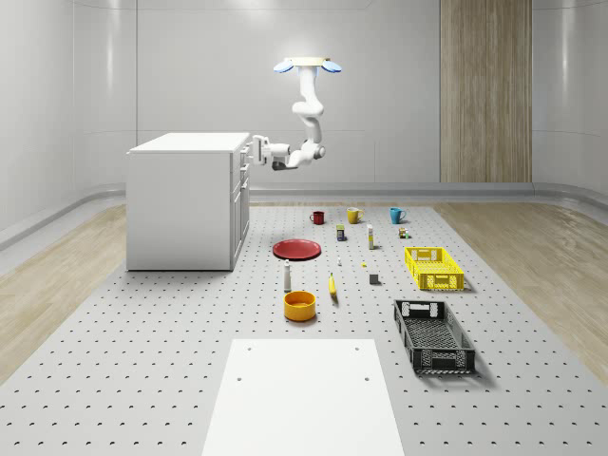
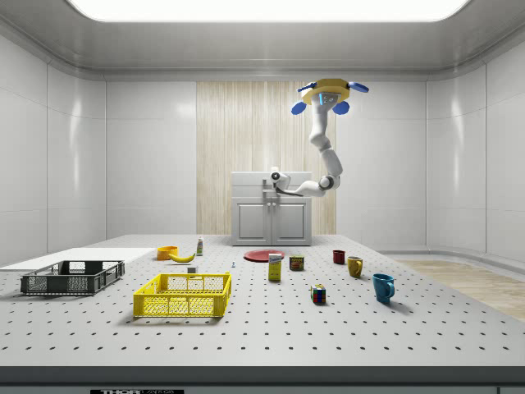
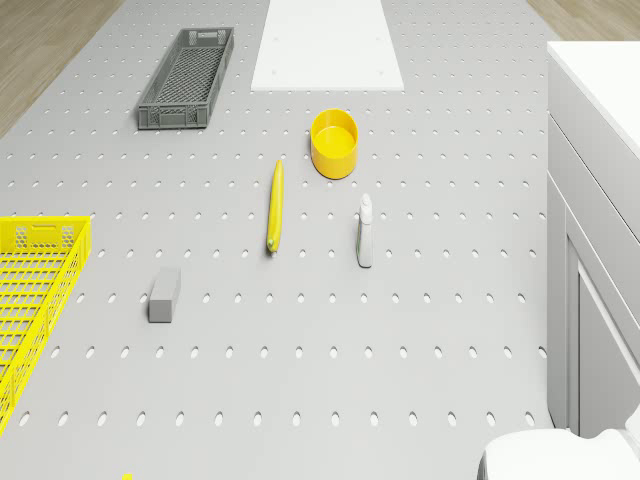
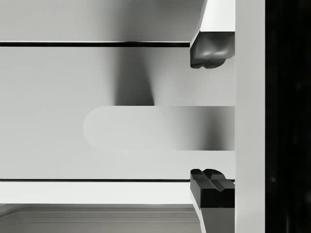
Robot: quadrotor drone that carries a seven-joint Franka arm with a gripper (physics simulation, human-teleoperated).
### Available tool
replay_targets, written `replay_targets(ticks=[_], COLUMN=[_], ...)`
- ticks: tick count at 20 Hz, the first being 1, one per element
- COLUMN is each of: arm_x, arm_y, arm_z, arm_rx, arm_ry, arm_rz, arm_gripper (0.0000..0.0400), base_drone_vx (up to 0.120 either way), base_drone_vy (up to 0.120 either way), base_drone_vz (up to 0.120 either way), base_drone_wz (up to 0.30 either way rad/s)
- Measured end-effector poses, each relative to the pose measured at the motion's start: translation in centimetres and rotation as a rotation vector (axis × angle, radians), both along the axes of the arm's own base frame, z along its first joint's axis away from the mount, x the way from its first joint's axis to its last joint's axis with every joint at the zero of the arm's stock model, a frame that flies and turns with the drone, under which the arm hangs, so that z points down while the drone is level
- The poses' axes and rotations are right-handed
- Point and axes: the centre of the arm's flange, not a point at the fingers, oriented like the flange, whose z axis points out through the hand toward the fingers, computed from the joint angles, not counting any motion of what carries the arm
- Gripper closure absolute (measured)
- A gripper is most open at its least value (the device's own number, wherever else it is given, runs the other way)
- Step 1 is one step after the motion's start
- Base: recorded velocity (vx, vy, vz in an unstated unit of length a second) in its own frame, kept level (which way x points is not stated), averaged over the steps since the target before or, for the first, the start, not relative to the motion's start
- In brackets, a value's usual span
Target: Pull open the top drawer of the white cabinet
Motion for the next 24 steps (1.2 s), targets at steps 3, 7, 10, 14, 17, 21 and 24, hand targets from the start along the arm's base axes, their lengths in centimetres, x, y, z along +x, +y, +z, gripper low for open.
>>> replay_targets(ticks=[3, 7, 10, 14, 17, 21, 24], arm_x=[0.02, 0.03, 0.03, 0.04, 0.04, 0.04, 0.04], arm_y=[0.00, 0.00, 0.00, 0.00, 0.00, 0.00, 0.00], arm_z=[0.12, -0.13, -0.36, -0.51, -0.39, -0.28, -0.25], arm_rx=[0.000, 0.000, 0.000, 0.000, 0.000, 0.000, 0.000], arm_ry=[0.000, 0.000, 0.000, 0.000, 0.000, 0.000, 0.000], arm_rz=[0.000, 0.000, 0.000, 0.000, 0.000, 0.000, 0.000], arm_gripper=[0.0095, 0.0095, 0.0095, 0.0095, 0.0095, 0.0125, 0.0215], base_drone_vx=[0.000, 0.000, 0.000, 0.000, 0.000, 0.000, 0.000], base_drone_vy=[0.000, 0.000, 0.000, 0.000, 0.000, 0.000, 0.000], base_drone_vz=[0.000, 0.000, 0.000, 0.000, 0.000, 0.000, 0.000], base_drone_wz=[0.000, 0.000, 0.000, 0.000, 0.000, 0.000, 0.000])
